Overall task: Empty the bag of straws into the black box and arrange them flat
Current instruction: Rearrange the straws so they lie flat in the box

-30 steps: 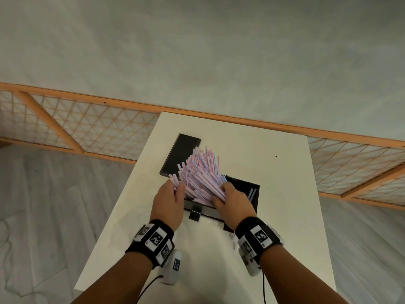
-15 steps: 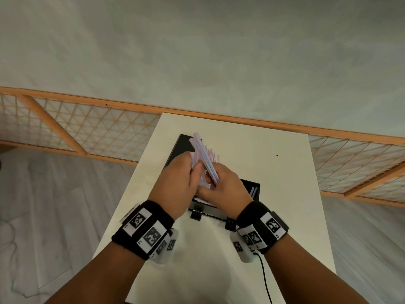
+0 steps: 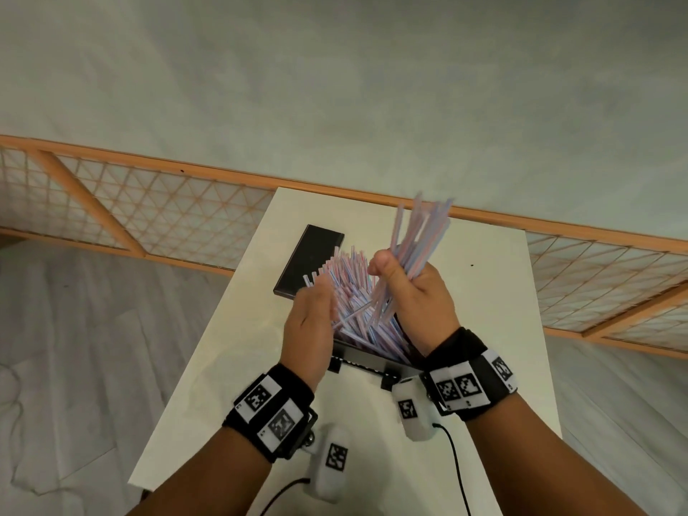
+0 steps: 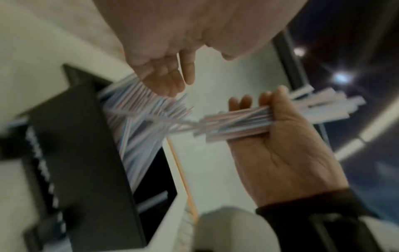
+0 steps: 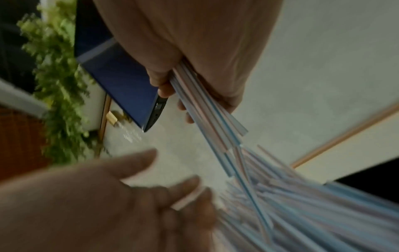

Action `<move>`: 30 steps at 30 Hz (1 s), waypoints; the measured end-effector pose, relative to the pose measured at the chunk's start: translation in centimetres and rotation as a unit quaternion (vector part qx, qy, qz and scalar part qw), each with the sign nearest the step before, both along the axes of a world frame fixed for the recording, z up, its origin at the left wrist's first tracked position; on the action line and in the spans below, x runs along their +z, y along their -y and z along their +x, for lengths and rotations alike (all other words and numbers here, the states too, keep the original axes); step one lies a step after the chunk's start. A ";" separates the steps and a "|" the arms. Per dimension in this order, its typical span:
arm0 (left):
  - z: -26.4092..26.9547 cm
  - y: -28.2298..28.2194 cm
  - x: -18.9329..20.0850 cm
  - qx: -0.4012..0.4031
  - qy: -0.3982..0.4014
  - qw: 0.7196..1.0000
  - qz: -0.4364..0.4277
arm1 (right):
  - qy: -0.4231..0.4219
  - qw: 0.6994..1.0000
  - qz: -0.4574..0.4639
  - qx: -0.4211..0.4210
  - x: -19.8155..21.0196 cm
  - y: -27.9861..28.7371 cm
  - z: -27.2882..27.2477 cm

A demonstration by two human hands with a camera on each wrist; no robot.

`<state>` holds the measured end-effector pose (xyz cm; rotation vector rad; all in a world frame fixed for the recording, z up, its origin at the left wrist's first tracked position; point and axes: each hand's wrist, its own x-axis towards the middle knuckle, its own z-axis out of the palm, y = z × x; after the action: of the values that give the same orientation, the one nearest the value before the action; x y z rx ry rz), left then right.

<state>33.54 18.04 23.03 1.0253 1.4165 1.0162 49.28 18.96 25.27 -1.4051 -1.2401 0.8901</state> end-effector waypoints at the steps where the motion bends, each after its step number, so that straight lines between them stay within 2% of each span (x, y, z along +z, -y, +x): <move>1: 0.3 0.0 -0.7 -0.001 0.039 0.997 -0.063 | -0.034 0.999 0.007 -0.001 0.4 0.3 -0.2; 4: 1.0 -0.3 -1.7 0.004 0.205 0.956 -0.209 | -0.122 0.992 0.031 0.011 1.7 1.2 -1.1; 7: 1.7 -0.4 -1.7 -0.019 0.339 0.908 -0.247 | -0.177 0.983 0.036 0.026 2.6 2.1 -1.7; 10: 2.5 -0.2 -1.4 -0.039 0.401 0.884 -0.236 | -0.144 0.988 0.047 0.034 2.2 2.5 -1.8; 15: 3.6 0.4 -0.2 -0.051 0.430 0.876 -0.212 | -0.112 0.993 0.036 0.031 0.7 2.7 -2.1; 17: 3.8 0.5 -0.3 -0.057 0.422 0.878 -0.220 | -0.119 0.992 0.020 0.045 0.3 2.9 -2.3; 19: 3.7 0.7 -1.0 -0.064 0.374 0.895 -0.234 | -0.082 0.995 0.008 0.055 0.2 2.7 -2.1; 22: 2.8 0.8 -2.5 -0.048 0.271 0.933 -0.231 | 0.086 0.991 -0.008 0.100 -1.0 1.6 -0.3; 24: 1.8 0.7 -3.3 -0.027 0.185 0.962 -0.198 | 0.216 0.961 -0.037 0.169 -2.7 0.7 1.1; 26: 0.7 0.5 -4.0 -0.009 0.126 0.980 -0.156 | 0.325 0.912 -0.080 0.236 -4.9 0.1 1.9; 28: -0.4 0.4 -4.5 0.018 0.103 0.984 -0.142 | 0.396 0.872 -0.102 0.271 -6.9 -0.4 2.2; 30: -1.2 0.2 -4.8 0.047 0.102 0.982 -0.149 | 0.438 0.847 -0.123 0.276 -8.5 -0.8 2.4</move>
<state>32.33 17.85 18.22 0.6239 1.4052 0.9140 51.64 19.72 16.78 -1.7753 -2.3834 0.8036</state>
